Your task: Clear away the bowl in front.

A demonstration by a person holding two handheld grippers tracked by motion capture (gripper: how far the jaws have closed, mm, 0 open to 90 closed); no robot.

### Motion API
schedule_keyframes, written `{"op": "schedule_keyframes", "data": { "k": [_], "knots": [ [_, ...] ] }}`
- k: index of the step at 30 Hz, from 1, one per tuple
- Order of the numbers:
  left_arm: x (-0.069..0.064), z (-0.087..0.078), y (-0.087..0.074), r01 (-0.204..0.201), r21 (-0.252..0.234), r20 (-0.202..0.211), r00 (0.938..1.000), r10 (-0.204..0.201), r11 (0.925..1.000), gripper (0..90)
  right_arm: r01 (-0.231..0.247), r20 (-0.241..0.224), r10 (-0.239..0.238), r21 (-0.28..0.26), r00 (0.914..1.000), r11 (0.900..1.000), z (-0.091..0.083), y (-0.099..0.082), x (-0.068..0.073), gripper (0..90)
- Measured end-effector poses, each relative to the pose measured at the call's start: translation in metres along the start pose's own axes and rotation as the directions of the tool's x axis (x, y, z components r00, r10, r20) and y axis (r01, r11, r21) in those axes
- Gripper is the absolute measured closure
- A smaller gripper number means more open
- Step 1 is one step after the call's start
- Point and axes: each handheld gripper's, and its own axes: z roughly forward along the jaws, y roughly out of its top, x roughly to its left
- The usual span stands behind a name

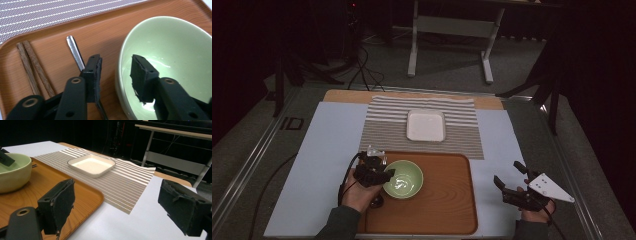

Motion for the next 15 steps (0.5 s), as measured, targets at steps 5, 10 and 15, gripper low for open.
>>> {"op": "schedule_keyframes", "data": {
  "k": [5,10,15],
  "knots": [
    [0.002,-0.005,0.001,-0.003,-0.031,-0.006,1.0000,0.003,0.9995,52.3,0.004,-0.002,-0.004,0.001,1.0000,1.0000,0.001,0.000,0.000,13.4],
    [0.002,-0.010,0.001,-0.021,-0.063,-0.019,0.9996,0.020,0.9978,51.1,0.001,-0.001,-0.001,0.003,1.0000,1.0000,0.001,0.000,0.000,13.4],
    [0.005,-0.015,0.000,-0.023,-0.088,-0.024,0.9995,0.021,0.9958,51.2,0.005,-0.001,-0.005,0.001,1.0000,1.0000,0.001,0.000,0.000,13.4]
  ]
}}
